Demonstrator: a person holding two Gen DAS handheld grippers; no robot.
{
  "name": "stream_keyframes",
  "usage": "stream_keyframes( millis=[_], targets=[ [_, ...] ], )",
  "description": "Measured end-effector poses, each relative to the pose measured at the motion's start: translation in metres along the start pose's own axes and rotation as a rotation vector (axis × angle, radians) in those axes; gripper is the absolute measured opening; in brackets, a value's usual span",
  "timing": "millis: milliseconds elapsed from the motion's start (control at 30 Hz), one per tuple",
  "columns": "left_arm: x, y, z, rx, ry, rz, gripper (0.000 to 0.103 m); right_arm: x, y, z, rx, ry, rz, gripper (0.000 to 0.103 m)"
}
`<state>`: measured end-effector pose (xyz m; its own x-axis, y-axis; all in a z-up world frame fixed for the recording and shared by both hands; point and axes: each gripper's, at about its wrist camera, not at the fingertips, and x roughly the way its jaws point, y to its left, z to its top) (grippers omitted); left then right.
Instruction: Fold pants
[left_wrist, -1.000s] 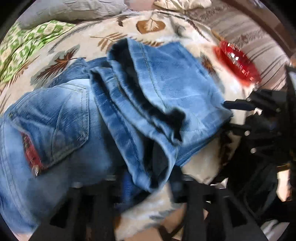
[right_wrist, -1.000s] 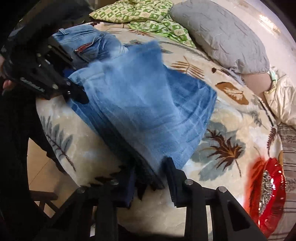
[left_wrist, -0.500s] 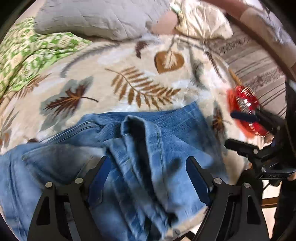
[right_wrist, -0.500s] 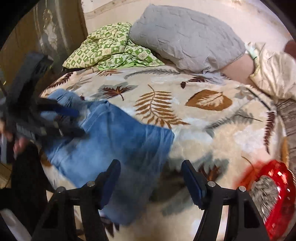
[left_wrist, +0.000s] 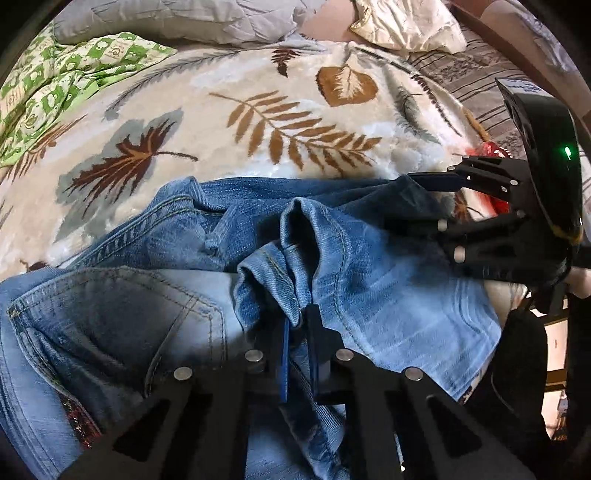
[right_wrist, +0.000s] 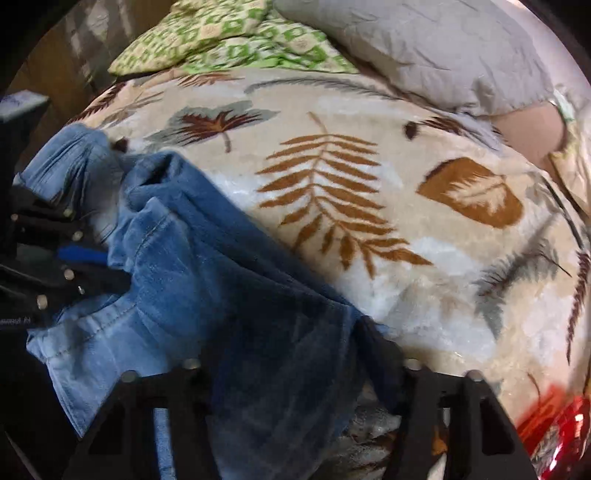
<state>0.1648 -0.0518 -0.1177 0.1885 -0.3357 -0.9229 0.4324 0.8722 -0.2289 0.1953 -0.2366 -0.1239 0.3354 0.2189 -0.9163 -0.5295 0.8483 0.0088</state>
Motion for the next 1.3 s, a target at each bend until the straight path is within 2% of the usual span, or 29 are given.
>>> stream_keyframes(
  millis=[33,200,267,333,367,400,533,600,667,700,767,800,900,967,1033,1067,1133,1200,1300],
  targets=[
    [-0.002,0.0,-0.002,-0.005,-0.003,-0.006,0.007,-0.002,-0.002,-0.001,0.017,-0.005,-0.004,0.047],
    [-0.023,-0.005,-0.004,-0.008,-0.061,0.001,0.006,-0.007,-0.002,-0.005,0.023,-0.032,-0.027,0.046],
    [-0.031,-0.01,0.006,-0.012,-0.097,-0.012,0.013,-0.014,-0.001,-0.007,0.014,-0.053,-0.027,0.047],
    [-0.035,-0.013,0.014,-0.018,-0.124,-0.008,0.052,-0.023,-0.005,-0.008,0.032,-0.065,-0.021,0.055],
    [-0.037,-0.015,0.018,-0.019,-0.139,0.002,0.059,-0.028,-0.007,-0.01,0.039,-0.071,-0.014,0.057],
    [-0.039,-0.018,0.021,-0.016,-0.156,0.012,0.06,-0.031,-0.008,-0.009,0.037,-0.08,-0.009,0.062],
    [-0.036,-0.023,0.034,-0.019,-0.152,0.028,0.063,-0.042,-0.011,-0.011,-0.012,-0.093,-0.03,0.063],
    [-0.023,-0.022,0.041,-0.025,-0.091,0.037,0.063,-0.041,-0.013,-0.009,-0.024,-0.09,-0.023,0.063],
    [-0.012,-0.021,0.044,-0.043,-0.067,0.002,0.063,-0.038,-0.013,-0.006,-0.043,-0.085,-0.024,0.063],
    [-0.008,-0.021,0.046,-0.047,-0.057,-0.008,0.062,-0.034,-0.012,-0.004,-0.057,-0.078,-0.022,0.063],
    [-0.001,-0.019,0.047,-0.049,-0.046,-0.009,0.031,-0.024,-0.009,-0.001,-0.087,-0.056,-0.03,0.063],
    [0.003,-0.019,0.046,-0.046,-0.028,-0.028,0.018,-0.017,-0.007,0.0,-0.102,-0.035,-0.03,0.063],
    [0.005,-0.017,0.041,-0.029,-0.012,-0.052,0.018,-0.001,-0.009,-0.001,-0.092,0.006,-0.011,0.062],
    [-0.004,-0.014,0.037,-0.044,-0.023,-0.095,0.013,0.001,-0.015,-0.003,-0.059,-0.001,0.014,0.061],
    [-0.018,-0.009,0.031,-0.062,-0.052,-0.114,0.001,-0.001,-0.017,-0.005,-0.035,-0.01,0.02,0.058],
    [-0.023,-0.005,0.025,-0.066,-0.064,-0.061,0.001,-0.002,-0.017,-0.006,-0.029,-0.015,0.013,0.058],
    [-0.017,0.008,0.019,-0.091,-0.036,-0.037,0.0,-0.002,-0.018,-0.009,-0.017,-0.02,0.003,0.056],
    [-0.008,0.022,0.015,-0.112,-0.011,0.024,0.0,-0.001,-0.017,-0.011,-0.002,-0.022,-0.003,0.056],
    [-0.021,0.024,0.011,-0.116,-0.068,-0.03,0.0,-0.002,-0.015,-0.012,-0.002,-0.036,-0.017,0.057]
  ],
)
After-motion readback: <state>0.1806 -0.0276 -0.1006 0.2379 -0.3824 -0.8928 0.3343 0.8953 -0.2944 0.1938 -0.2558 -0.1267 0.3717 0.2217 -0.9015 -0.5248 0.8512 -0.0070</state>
